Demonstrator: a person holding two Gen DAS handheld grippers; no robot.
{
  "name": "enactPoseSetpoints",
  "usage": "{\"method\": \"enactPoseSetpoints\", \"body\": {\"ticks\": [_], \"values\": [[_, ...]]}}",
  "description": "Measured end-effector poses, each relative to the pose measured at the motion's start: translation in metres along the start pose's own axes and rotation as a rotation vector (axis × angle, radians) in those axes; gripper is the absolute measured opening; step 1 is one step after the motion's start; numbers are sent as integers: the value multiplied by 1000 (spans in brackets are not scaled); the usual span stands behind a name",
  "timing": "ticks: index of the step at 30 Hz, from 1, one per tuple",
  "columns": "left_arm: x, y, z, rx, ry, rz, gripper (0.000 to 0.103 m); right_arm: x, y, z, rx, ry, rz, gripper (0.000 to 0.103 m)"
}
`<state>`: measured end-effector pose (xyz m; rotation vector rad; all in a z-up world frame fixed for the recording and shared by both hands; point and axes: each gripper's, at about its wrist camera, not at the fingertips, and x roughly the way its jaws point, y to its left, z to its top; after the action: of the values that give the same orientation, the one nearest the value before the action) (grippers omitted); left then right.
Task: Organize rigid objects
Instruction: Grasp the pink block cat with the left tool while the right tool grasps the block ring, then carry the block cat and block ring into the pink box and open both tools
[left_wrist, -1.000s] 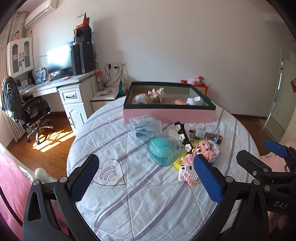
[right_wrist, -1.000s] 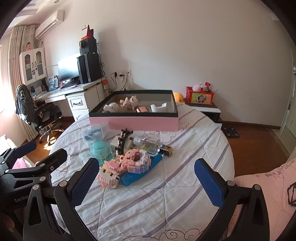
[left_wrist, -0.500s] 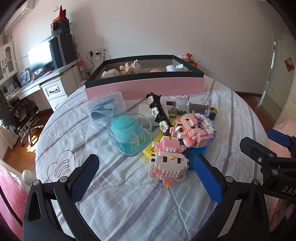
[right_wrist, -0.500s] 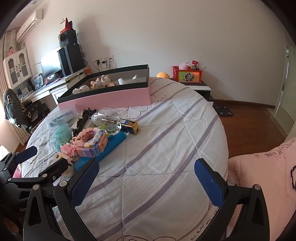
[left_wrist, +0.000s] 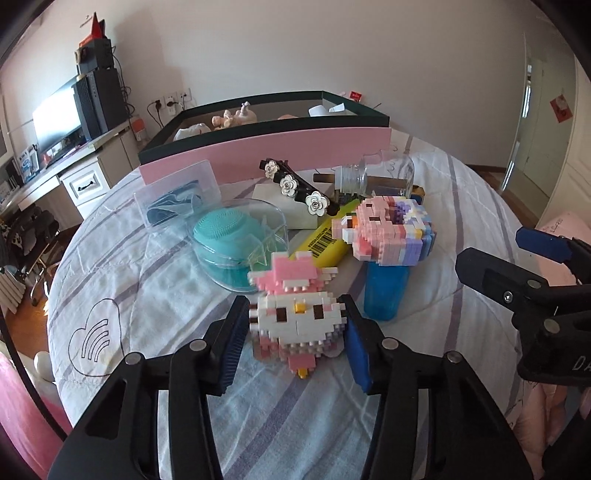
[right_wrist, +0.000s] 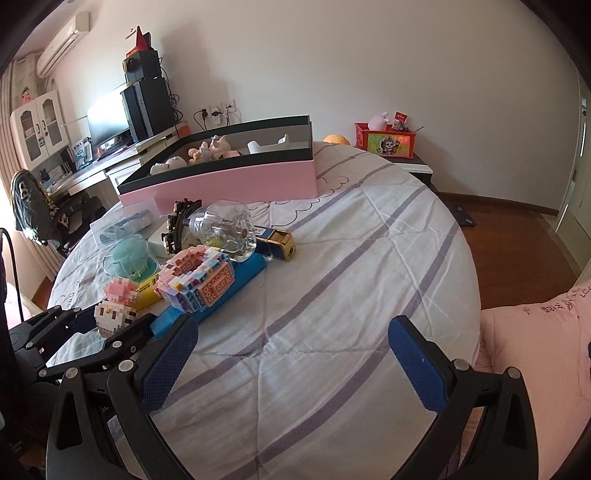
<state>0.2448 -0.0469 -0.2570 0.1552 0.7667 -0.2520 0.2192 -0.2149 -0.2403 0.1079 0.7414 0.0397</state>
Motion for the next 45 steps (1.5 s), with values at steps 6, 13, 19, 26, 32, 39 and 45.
{"method": "enactPoseSetpoints", "body": {"ticks": [6, 13, 19, 26, 32, 39, 45], "values": [[-11, 15, -7, -36, -18, -20, 44, 1, 21, 6, -35, -25, 19, 103], [-28, 31, -5, -64, -62, 2, 44, 30, 42, 19, -60, 10, 71, 103], [-24, 45, -4, -96, -48, 16, 44, 46, 55, 25, -81, 46, 111, 84], [-21, 48, -1, -115, -47, 18, 44, 48, 57, 21, -115, 71, 141, 64], [-44, 46, 5, -109, -102, 30, 44, 24, 49, 16, -97, 28, 140, 64], [-93, 38, 23, -100, -230, 45, 44, -43, 54, 30, -110, -132, 149, 64], [-144, 32, 40, -95, -354, 59, 44, -99, 70, 47, -160, -270, 138, 64]]}}
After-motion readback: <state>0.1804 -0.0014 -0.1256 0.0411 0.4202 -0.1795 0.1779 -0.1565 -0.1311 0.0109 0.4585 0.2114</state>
